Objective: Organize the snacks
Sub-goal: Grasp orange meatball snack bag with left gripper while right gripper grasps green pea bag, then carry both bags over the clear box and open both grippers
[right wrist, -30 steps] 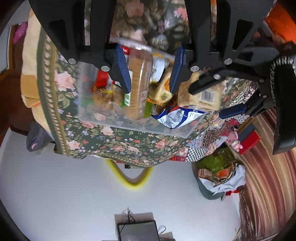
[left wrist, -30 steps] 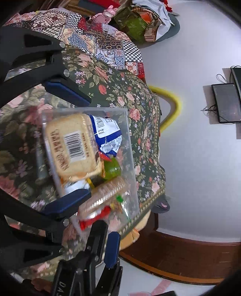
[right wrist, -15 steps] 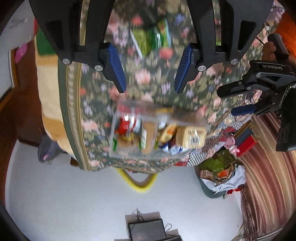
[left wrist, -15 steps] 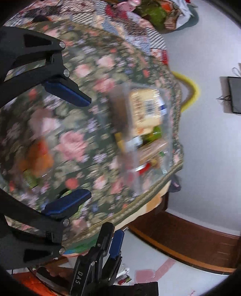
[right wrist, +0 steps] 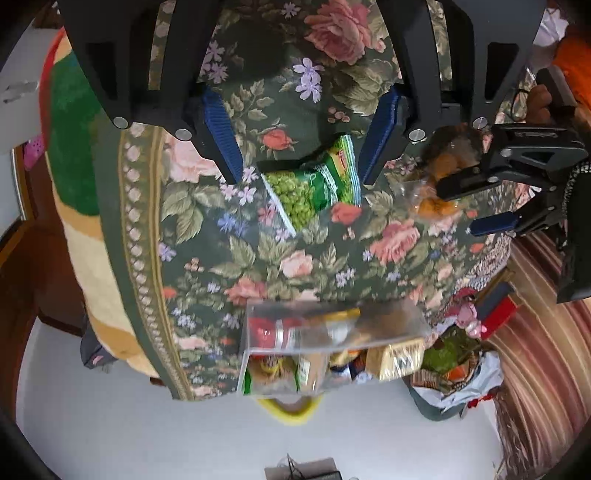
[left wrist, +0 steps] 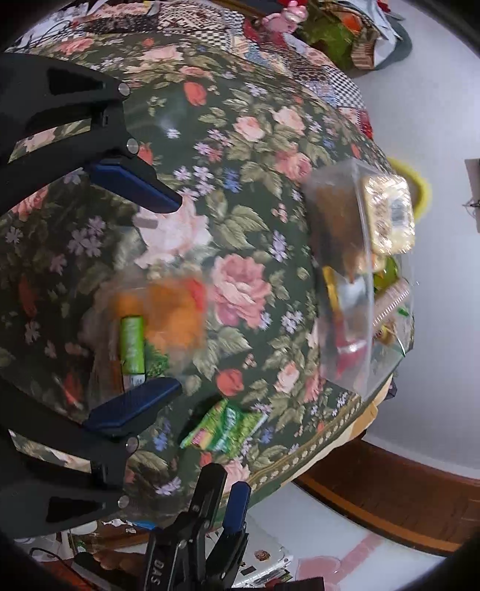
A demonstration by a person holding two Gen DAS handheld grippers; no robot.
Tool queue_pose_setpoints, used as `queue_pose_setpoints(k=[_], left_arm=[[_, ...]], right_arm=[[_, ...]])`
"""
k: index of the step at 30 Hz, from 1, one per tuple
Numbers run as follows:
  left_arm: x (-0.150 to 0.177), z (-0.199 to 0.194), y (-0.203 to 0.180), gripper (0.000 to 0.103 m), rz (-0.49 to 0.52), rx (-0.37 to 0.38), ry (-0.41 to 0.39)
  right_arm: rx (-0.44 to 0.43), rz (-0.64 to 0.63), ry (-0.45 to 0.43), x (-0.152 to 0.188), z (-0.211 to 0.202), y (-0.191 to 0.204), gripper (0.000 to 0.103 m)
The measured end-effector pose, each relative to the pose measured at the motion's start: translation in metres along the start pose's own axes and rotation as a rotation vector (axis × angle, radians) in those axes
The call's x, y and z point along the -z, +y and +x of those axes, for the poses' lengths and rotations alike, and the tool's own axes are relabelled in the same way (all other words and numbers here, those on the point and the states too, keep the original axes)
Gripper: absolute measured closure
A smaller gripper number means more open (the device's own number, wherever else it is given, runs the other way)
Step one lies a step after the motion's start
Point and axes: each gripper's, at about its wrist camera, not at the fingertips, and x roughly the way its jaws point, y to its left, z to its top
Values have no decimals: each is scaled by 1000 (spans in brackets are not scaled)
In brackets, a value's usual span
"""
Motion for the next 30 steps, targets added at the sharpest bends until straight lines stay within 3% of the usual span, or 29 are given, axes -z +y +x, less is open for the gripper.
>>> queue_pose_setpoints(k=[4, 8, 17, 20, 22, 23, 30], left_arm=[[12, 7, 13, 12, -19, -27, 24], [11, 16, 21, 12, -52, 20, 33], [-8, 33, 7, 12, 14, 54, 3], [-6, 36, 10, 18, -8, 95, 4], [-4, 34, 12, 29, -19, 111, -11], [-4, 32, 13, 40, -22, 118, -19], [-9, 24, 15, 46, -17, 82, -60]], right_arm=[[-16, -8, 27, 2, 14, 4, 42], [-5, -29, 45, 2, 25, 9, 41], [-27, -24, 71, -1, 43, 11, 42], [-31, -6, 55, -2, 43, 9, 54], [-41, 4, 44, -3, 43, 7, 66], [-39, 4, 41, -3, 43, 7, 68], [-49, 18, -11, -7, 36, 7, 74]])
